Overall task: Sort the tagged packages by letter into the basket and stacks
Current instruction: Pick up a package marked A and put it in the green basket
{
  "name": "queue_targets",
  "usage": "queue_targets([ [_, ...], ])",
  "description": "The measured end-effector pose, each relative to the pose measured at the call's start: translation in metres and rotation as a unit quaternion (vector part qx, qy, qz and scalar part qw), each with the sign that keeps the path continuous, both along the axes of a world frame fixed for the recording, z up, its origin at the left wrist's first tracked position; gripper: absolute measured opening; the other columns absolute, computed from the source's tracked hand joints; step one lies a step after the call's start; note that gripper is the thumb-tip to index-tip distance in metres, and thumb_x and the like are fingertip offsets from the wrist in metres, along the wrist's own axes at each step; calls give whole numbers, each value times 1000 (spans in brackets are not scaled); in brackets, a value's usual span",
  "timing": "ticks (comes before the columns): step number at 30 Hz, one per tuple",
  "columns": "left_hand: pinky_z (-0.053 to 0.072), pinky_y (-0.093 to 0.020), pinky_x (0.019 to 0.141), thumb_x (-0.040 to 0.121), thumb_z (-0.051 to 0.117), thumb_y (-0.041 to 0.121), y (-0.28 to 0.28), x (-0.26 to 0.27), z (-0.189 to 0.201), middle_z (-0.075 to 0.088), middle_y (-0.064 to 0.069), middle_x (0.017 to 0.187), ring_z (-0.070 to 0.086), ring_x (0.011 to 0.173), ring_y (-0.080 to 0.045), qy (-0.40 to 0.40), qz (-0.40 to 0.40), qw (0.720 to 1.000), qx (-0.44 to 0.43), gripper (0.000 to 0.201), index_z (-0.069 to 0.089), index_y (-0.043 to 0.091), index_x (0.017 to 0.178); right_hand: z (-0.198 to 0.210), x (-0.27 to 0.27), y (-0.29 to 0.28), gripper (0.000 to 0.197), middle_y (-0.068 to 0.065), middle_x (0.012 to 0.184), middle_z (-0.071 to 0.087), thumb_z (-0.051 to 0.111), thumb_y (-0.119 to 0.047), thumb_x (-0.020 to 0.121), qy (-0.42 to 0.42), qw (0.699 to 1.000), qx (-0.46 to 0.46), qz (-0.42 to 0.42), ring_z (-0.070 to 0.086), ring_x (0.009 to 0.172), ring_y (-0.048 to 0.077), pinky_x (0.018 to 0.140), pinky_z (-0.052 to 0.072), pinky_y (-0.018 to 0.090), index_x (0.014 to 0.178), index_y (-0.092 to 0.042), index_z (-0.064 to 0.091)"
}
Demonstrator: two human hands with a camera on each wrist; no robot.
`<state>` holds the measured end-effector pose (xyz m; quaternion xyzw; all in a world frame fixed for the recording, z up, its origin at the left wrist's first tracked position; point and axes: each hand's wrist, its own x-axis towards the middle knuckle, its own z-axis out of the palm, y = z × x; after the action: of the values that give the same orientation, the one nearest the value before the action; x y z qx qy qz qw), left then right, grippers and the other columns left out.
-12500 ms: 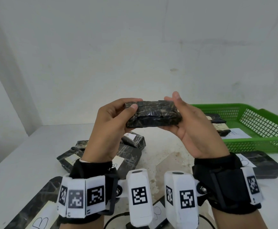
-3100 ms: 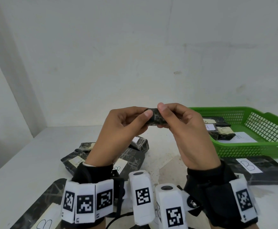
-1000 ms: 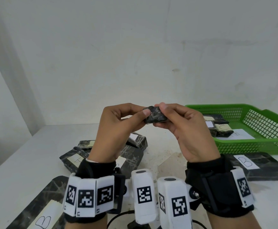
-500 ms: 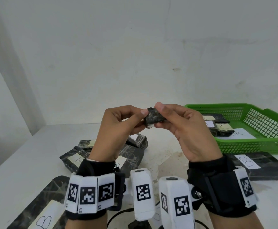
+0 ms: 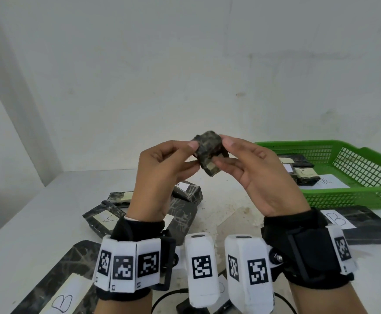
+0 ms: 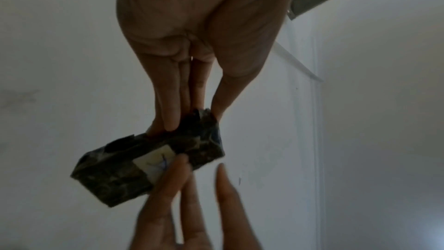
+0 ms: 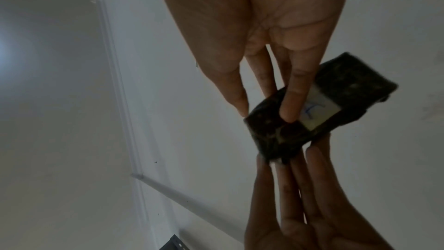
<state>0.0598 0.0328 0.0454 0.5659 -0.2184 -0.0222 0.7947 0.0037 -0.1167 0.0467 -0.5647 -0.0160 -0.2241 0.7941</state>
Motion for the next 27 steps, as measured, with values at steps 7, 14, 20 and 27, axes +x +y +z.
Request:
queue_targets([
  [7,61,-29,80,99,53,12,5,6,0,75,-8,85,75,77,-24,91,-28,991,-96,22,68,1,88,-10,4,-13,28,-3,101,62,67,-4,88,49,989,-95,-102,57,86,8,71,43,23,110,-21,72],
  [14,62,-29,74,100,49,11,4,11,0,75,-15,96,75,88,-32,146,-97,976,-128,25,70,1,92,-10,6,-16,24,9,93,72,59,-2,93,36,999,0,-39,69,88,17,77,60,29,114,-12,65],
  [20,61,-28,69,97,51,9,7,7,0,74,-16,103,74,92,-35,110,-102,987,-62,21,64,6,114,-2,-3,-33,14,5,75,73,66,0,87,22,997,27,-64,69,66,11,67,60,23,100,-4,63],
  [27,62,-28,68,96,51,-1,-38,-7,-7,75,-18,97,75,81,-32,121,-135,983,0,18,64,2,108,9,-24,-93,26,15,98,68,64,5,87,77,993,-71,-62,69,80,18,72,60,22,113,6,61],
])
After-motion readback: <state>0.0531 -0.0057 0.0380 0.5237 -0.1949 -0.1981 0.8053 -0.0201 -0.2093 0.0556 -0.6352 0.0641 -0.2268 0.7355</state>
